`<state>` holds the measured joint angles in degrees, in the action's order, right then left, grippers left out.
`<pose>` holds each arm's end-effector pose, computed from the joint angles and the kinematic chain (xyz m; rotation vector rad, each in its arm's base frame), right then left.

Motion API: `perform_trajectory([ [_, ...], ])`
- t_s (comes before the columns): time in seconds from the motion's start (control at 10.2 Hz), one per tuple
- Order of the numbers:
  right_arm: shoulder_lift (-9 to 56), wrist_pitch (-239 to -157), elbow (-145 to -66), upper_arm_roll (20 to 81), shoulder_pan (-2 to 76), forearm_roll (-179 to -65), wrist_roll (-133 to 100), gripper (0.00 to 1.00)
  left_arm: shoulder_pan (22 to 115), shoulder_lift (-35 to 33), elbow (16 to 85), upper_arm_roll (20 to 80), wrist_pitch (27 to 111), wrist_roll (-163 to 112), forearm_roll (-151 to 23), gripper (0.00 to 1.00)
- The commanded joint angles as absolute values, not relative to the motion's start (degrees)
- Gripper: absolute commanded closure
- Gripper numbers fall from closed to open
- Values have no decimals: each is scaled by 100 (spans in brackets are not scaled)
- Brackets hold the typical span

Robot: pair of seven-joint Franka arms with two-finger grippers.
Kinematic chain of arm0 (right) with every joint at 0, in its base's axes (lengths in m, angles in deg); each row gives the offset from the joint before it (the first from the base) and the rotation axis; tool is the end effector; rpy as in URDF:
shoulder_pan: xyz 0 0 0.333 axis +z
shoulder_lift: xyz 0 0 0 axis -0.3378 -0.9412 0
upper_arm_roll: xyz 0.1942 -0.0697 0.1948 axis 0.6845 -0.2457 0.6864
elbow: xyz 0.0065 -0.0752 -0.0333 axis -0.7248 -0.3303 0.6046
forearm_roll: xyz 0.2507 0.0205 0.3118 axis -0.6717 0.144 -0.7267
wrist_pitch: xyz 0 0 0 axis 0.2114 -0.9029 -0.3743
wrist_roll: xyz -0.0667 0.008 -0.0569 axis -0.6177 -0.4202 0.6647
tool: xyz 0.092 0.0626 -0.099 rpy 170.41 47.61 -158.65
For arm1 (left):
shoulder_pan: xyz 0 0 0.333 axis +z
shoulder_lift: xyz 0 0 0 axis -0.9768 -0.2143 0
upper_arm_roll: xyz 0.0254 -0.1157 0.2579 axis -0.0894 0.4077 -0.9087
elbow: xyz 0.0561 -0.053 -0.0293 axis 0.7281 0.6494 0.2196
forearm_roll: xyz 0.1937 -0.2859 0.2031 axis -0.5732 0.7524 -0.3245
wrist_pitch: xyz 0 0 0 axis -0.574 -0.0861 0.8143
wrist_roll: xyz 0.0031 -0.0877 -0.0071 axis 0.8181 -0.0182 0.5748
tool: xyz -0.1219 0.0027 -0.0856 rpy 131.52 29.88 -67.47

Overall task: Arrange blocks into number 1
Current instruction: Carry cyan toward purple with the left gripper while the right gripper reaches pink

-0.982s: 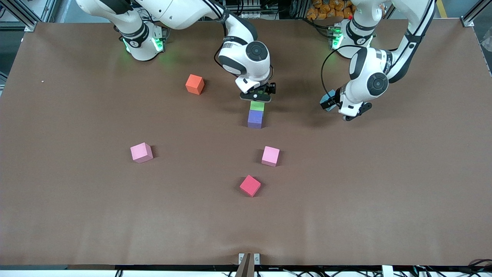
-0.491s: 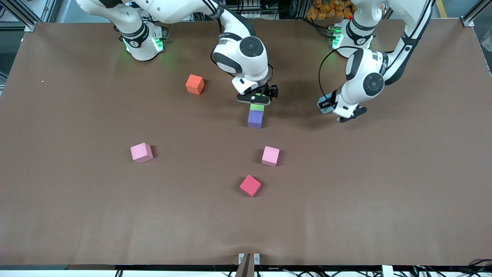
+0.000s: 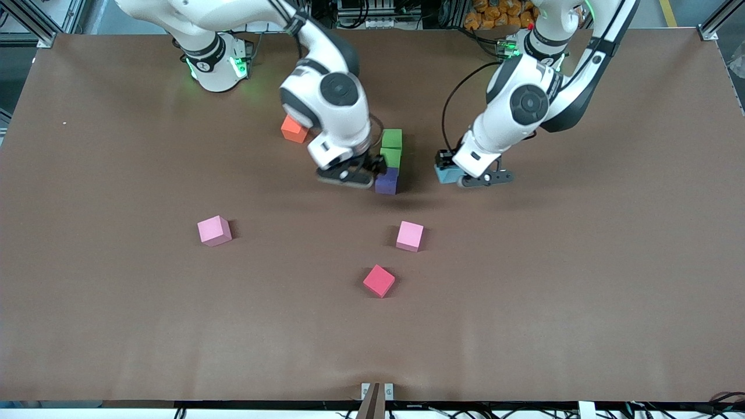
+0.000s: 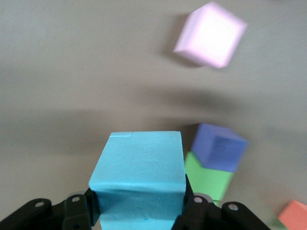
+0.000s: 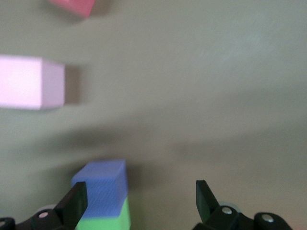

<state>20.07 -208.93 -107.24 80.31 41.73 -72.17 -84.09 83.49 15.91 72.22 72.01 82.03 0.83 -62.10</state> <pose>0.4705 0.4504 0.2489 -3.1067 0.3074 -0.0288 0.4616 -0.3310 0.2839 2.9154 0.1402 -0.1642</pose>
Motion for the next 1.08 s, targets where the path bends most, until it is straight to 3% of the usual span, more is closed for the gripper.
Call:
perform_trajectory([
  [0.0, 2388, -20594, -10879, 7681, 3875, -7365, -7648, 0, 8001, 826, 6119, 6974, 8032, -290, -6510, 100],
  [0.39, 2565, -20198, -10853, 6742, 3513, -7979, -6550, 0, 6623, -422, 4712, 5929, 8015, -230, -6511, 100],
  [0.69, 2582, -19794, -10844, 6713, 2890, -7989, -5915, 0, 5788, -1196, 3745, 5182, 7463, -107, -6458, 100],
  [0.98, 2653, -19661, -10862, 6713, 2555, -7998, -5641, 0, 5294, -1585, 3549, 4811, 7382, 218, -6354, 100],
])
